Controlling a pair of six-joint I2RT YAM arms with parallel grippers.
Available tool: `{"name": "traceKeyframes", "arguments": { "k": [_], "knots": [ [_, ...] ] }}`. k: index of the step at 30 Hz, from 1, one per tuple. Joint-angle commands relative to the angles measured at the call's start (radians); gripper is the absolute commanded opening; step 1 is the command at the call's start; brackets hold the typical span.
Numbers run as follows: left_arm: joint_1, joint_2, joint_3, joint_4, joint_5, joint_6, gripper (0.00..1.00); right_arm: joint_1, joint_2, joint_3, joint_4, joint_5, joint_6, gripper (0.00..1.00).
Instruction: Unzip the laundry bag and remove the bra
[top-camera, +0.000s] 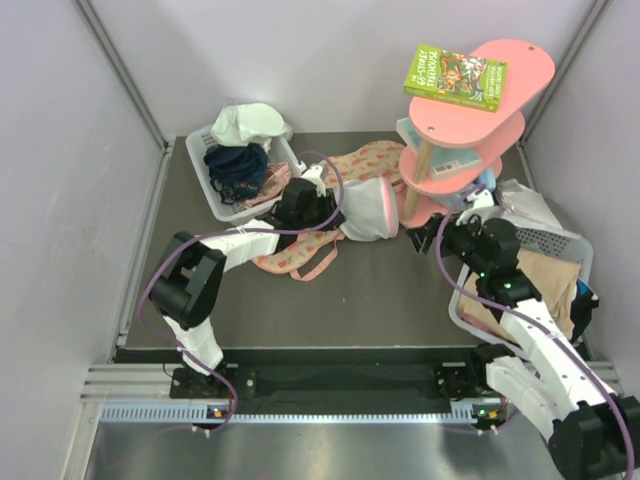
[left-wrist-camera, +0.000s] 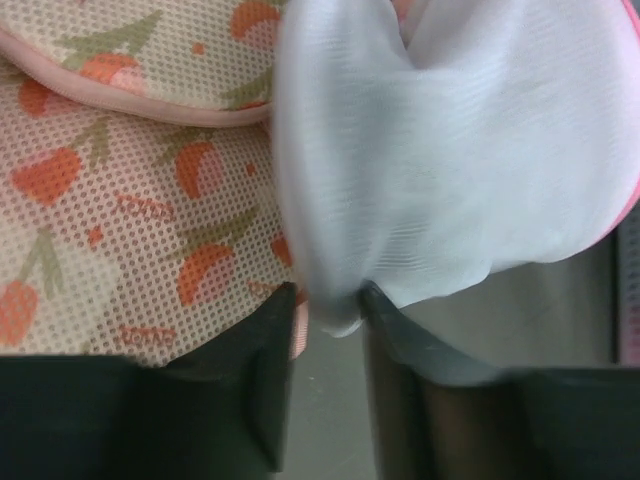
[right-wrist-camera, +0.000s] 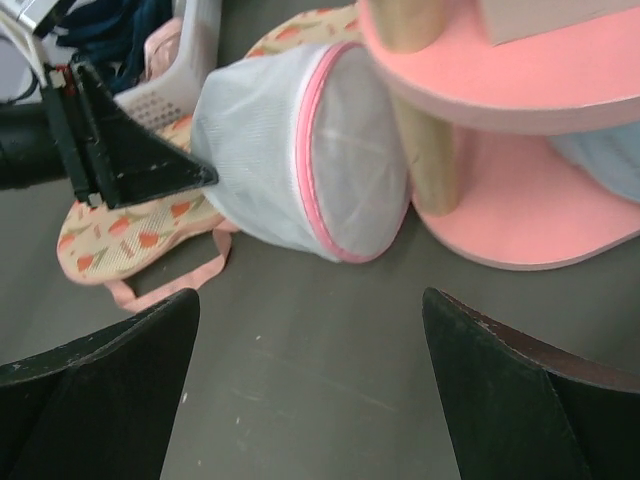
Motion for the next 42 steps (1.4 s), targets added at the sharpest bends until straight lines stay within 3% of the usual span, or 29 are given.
{"name": "traceKeyframes", "arguments": {
  "k": [1, 3, 19, 20, 21, 23, 25, 26, 27, 28, 29, 30, 33, 37, 42],
  "knots": [
    [0.000, 0.010, 0.024, 0.125, 0.073, -0.027, 0.19, 0.118, 0.047, 0.042, 0.060, 0.077, 0.011, 0.92],
    [0.000, 0.000, -0.005, 0.138, 0.084, -0.035, 0.00, 0.156, 0.079, 0.048, 0.073, 0.099, 0.014, 0.92],
    [-0.068, -0.313, -0.424, 0.252, 0.187, -0.208, 0.00, 0.412, 0.336, 0.120, 0.171, 0.217, -0.004, 0.87],
    [-0.072, -0.336, -0.435, 0.246, 0.187, -0.213, 0.00, 0.424, 0.347, 0.123, 0.176, 0.220, -0.004, 0.85],
    [-0.075, -0.347, -0.446, 0.234, 0.190, -0.219, 0.00, 0.447, 0.356, 0.130, 0.179, 0.223, -0.006, 0.74],
    [-0.078, -0.384, -0.473, 0.220, 0.181, -0.221, 0.00, 0.472, 0.381, 0.136, 0.180, 0.238, -0.006, 0.64],
    [-0.078, -0.416, -0.477, 0.160, 0.158, -0.208, 0.19, 0.503, 0.405, 0.146, 0.170, 0.242, -0.007, 0.44],
    [-0.078, -0.448, -0.467, 0.133, 0.133, -0.192, 0.34, 0.513, 0.415, 0.153, 0.160, 0.246, -0.009, 0.37],
    [-0.077, -0.465, -0.461, 0.108, 0.120, -0.182, 0.46, 0.535, 0.421, 0.162, 0.150, 0.260, -0.010, 0.23],
    [-0.077, -0.485, -0.457, 0.053, 0.106, -0.173, 0.67, 0.544, 0.430, 0.166, 0.133, 0.258, -0.015, 0.17],
    [-0.077, -0.526, -0.449, 0.028, 0.086, -0.165, 0.73, 0.558, 0.432, 0.170, 0.128, 0.287, -0.018, 0.13],
    [-0.077, -0.551, -0.435, -0.001, 0.045, -0.152, 0.76, 0.584, 0.430, 0.167, 0.126, 0.291, -0.022, 0.06],
    [-0.078, -0.638, -0.405, -0.076, -0.035, -0.129, 0.82, 0.628, 0.419, 0.156, 0.120, 0.294, -0.032, 0.00],
    [-0.077, -0.694, -0.377, -0.083, -0.043, -0.107, 0.85, 0.671, 0.419, 0.134, 0.130, 0.239, -0.022, 0.00],
    [-0.077, -0.630, -0.355, -0.047, 0.001, -0.109, 0.85, 0.743, 0.422, 0.096, 0.180, 0.125, -0.001, 0.00]
  ]
}}
